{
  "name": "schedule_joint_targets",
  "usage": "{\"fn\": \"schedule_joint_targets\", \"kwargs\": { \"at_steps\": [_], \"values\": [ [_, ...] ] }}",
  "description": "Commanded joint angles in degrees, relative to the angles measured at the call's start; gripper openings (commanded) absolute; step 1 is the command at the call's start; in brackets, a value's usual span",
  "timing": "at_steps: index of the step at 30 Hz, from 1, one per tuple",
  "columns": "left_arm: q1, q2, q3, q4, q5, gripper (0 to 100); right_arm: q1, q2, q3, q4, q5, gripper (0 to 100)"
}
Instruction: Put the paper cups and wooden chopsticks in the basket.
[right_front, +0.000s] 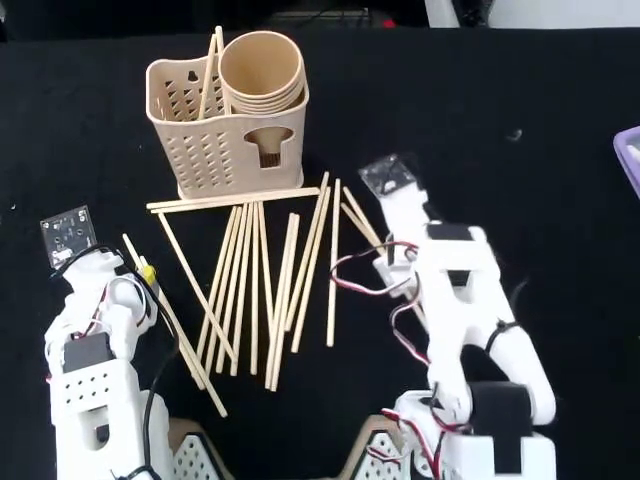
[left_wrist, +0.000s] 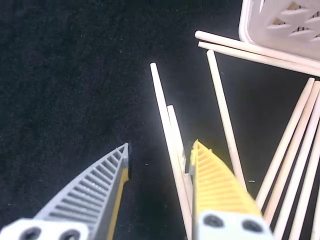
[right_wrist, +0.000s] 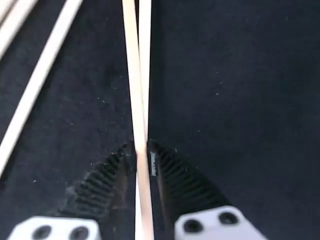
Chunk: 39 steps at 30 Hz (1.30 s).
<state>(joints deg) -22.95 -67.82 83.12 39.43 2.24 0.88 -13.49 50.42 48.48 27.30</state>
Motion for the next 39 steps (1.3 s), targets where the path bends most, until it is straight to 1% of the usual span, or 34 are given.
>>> {"fn": "schedule_joint_targets", "kwargs": {
  "at_steps": [1,4,10,15,19,22,23,24,26,27,31,39],
  "values": [
    [-0.7,-0.7,-0.7,-0.9,0.6,20,-1.8,0.7,-0.1,-1.8,0.4,10.6],
    [-0.6,-0.7,-0.7,-0.9,0.6,20,-4.4,1.7,-0.3,-2.2,0.4,18.9],
    [-0.7,-0.7,-0.7,-0.9,0.6,20,-9.1,4.5,-5.5,-2.3,0.3,17.2],
    [-0.7,-0.7,-0.7,-0.9,0.6,20,-8.9,11.6,-10.9,-2.2,-4.1,17.3],
    [-0.7,-0.7,-0.7,-0.9,0.6,20,-8.8,18.4,-14.0,-1.6,-4.4,17.2],
    [-0.7,-0.7,-0.6,-0.9,0.6,20,-8.8,19.5,-16.4,1.7,-4.4,16.6],
    [-0.7,-0.7,-0.6,-0.9,0.6,20,-8.8,19.2,-16.6,2.3,-4.4,14.6],
    [-0.7,-0.7,-0.6,-0.9,0.6,20,-8.8,18.9,-16.7,2.6,-4.4,10.6],
    [-0.7,-0.7,-0.6,-0.9,0.6,20,-8.8,17.7,-16.4,2.5,-4.4,0.3],
    [-0.7,-0.7,-0.6,-0.9,0.6,20,-8.7,16.8,-16.0,2.7,-4.4,2.2],
    [-0.7,-0.7,-0.6,-0.9,0.6,20,-7.0,10.4,-13.1,2.5,-4.1,1.1],
    [-0.7,-0.7,-0.7,-0.9,0.6,20,-0.3,-7.9,-7.1,2.7,-4.0,1.0]
  ]
}}
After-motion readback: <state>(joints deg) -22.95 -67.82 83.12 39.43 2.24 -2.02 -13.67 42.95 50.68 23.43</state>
